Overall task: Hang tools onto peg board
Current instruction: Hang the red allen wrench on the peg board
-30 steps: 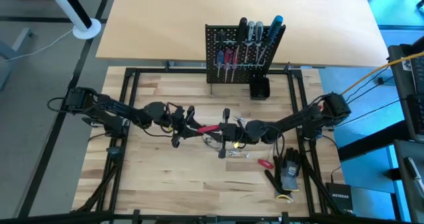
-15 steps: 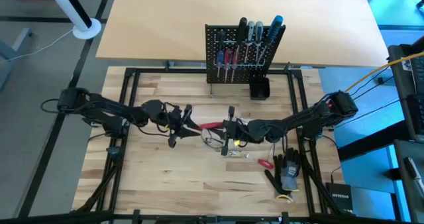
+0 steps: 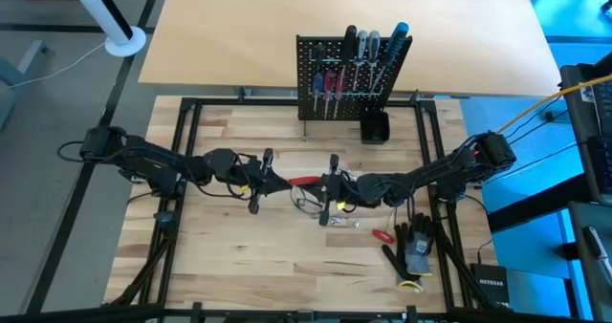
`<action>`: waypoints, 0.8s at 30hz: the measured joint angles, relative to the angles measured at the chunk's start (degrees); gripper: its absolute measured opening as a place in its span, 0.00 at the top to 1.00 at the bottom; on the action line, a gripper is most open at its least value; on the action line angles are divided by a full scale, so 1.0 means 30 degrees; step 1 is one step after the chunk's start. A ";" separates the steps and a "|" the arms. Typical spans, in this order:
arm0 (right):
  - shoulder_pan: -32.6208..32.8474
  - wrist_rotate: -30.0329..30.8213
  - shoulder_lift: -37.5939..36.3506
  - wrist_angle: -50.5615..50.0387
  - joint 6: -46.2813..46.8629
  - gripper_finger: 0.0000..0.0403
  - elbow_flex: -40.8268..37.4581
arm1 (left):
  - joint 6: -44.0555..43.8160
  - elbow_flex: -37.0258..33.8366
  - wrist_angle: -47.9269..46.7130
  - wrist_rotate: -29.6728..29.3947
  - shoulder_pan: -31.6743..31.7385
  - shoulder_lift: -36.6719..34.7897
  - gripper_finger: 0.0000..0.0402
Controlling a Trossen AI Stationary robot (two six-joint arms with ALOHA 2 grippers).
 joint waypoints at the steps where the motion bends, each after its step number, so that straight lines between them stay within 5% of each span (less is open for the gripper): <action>1: 0.0000 -0.0002 0.0000 0.0058 0.0078 1.00 0.0002 | 0.0023 0.0000 0.0045 -0.0053 0.0000 0.0114 0.98; 24: 0.0000 0.0539 0.0000 -0.0052 -0.0175 1.00 0.0000 | -0.0466 0.0823 0.0861 -0.0573 -0.0015 0.2285 1.00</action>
